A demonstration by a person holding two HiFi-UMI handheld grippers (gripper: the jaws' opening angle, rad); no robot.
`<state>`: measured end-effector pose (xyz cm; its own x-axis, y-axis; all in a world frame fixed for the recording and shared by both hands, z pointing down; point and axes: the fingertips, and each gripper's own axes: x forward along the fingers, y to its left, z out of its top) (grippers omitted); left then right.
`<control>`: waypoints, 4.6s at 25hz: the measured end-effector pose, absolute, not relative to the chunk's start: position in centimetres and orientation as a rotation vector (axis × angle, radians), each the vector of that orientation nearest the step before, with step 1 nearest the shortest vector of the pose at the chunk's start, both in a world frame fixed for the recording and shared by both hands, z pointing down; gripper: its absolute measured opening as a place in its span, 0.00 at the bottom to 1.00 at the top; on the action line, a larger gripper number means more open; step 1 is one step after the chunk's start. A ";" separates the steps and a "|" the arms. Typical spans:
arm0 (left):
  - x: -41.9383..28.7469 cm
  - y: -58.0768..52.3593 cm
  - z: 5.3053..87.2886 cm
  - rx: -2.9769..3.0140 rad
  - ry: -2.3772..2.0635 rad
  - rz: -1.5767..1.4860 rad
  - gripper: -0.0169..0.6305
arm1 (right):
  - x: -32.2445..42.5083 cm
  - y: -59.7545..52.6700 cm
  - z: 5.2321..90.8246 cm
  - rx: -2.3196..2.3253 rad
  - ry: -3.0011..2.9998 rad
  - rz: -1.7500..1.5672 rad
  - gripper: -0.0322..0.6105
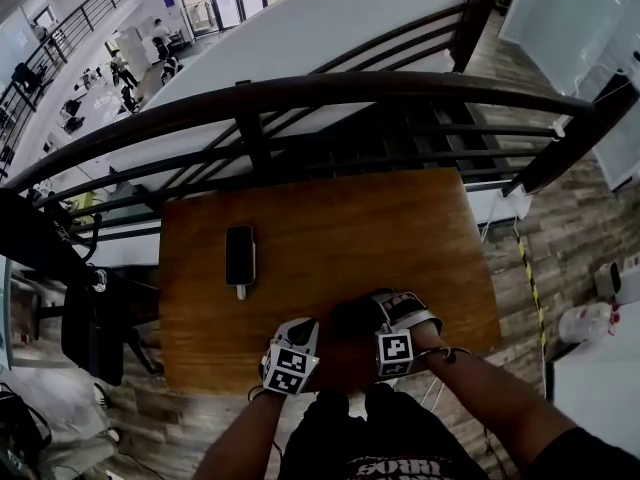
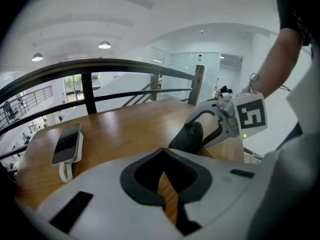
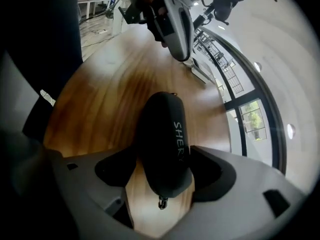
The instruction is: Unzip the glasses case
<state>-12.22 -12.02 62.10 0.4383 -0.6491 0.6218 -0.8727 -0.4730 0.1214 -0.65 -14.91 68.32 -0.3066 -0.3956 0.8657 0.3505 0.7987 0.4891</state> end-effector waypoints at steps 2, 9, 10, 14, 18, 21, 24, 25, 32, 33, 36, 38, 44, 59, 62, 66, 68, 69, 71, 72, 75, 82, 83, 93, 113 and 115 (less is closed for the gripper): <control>-11.6 -12.5 63.0 2.297 -1.248 0.730 0.03 | -1.0 -15.9 68.6 0.043 -1.730 -0.739 0.56; -10.6 -13.5 65.9 2.364 -1.082 0.804 0.07 | -0.8 -16.5 68.8 -0.008 -1.723 -0.727 0.51; -10.3 -13.5 66.3 2.380 -1.056 0.836 0.11 | -0.8 -16.2 68.9 -0.022 -1.742 -0.713 0.50; -10.4 -14.6 67.7 2.487 -0.967 1.027 0.14 | -1.8 -16.9 68.9 -0.058 -1.783 -0.716 0.50; -9.5 -14.3 68.8 2.578 -0.849 1.225 0.14 | -1.9 -15.9 67.9 -0.137 -1.819 -0.671 0.50; -8.4 -14.0 70.2 2.632 -0.747 1.342 0.15 | -0.6 -16.0 68.3 -0.176 -1.802 -0.687 0.50; -7.9 -14.5 70.2 2.699 -0.688 1.404 0.15 | 0.0 -16.2 68.5 -0.208 -1.774 -0.685 0.50; -7.8 -14.7 70.1 2.724 -0.666 1.415 0.16 | 0.0 -16.2 68.8 -0.217 -1.770 -0.683 0.50; -8.0 -14.5 69.5 2.844 -0.467 1.537 0.13 | -0.7 -16.1 69.3 -0.238 -1.764 -0.675 0.50; -7.7 -14.5 69.5 2.857 -0.428 1.561 0.12 | -0.5 -16.2 69.4 -0.241 -1.762 -0.672 0.50; -7.1 -14.3 69.4 2.902 -0.328 1.644 0.10 | 0.0 -16.2 69.4 -0.245 -1.760 -0.664 0.50; -7.1 -14.1 69.3 2.934 -0.262 1.717 0.12 | -0.1 -16.0 69.4 -0.244 -1.759 -0.664 0.50; -7.1 -13.7 69.7 2.988 -0.072 1.893 0.09 | -0.1 -16.1 69.4 -0.243 -1.757 -0.662 0.50; -7.2 -12.7 68.9 2.681 -0.586 1.579 0.03 | 0.0 -16.6 69.7 -0.107 -1.743 -0.577 0.52; -5.7 -10.9 68.7 2.613 -0.595 1.476 0.03 | 0.0 -17.0 69.7 -0.049 -1.763 -0.541 0.52; -4.9 -8.8 69.3 2.446 -0.779 1.378 0.03 | -0.6 -17.6 69.3 0.020 -1.774 -0.441 0.52; -6.6 -9.4 69.5 2.316 -0.974 1.286 0.03 | -0.6 -17.5 69.3 0.016 -1.773 -0.445 0.52; -7.5 -9.6 69.5 2.284 -1.024 1.288 0.03 | -0.6 -17.5 69.4 0.011 -1.779 -0.449 0.52; -9.0 -10.4 69.8 2.293 -1.045 1.360 0.03 | -0.7 -17.5 69.4 -0.001 -1.792 -0.453 0.52; -9.5 -11.1 70.0 2.315 -1.034 1.395 0.04 | -0.7 -17.6 69.5 -0.007 -1.797 -0.454 0.52; -10.4 -13.4 70.3 2.364 -0.975 1.424 0.15 | -0.8 -17.2 69.7 -0.023 -1.814 -0.432 0.52; -9.0 -15.0 70.5 2.502 -0.706 1.416 0.16 | -1.5 -16.7 69.4 -0.070 -1.841 -0.421 0.52; -9.0 -14.9 70.5 2.505 -0.663 1.383 0.16 | -1.6 -16.8 69.4 -0.072 -1.841 -0.426 0.52; -8.2 -14.7 70.7 2.569 -0.421 1.389 0.24 | -1.8 -16.9 69.1 -0.085 -1.871 -0.424 0.52; -7.7 -14.5 69.9 2.538 -0.483 1.418 0.04 | -1.5 -17.1 68.9 -0.072 -1.887 -0.419 0.53; -7.6 -14.3 69.8 2.515 -0.509 1.407 0.04 | -1.5 -17.0 69.2 -0.061 -1.875 -0.397 0.53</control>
<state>-7.62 -14.27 69.79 0.4832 -0.1927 0.8540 -0.3982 -0.9171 0.0184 -1.49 -17.04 69.19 -0.3388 -0.1531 0.9283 0.2360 0.9413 0.2414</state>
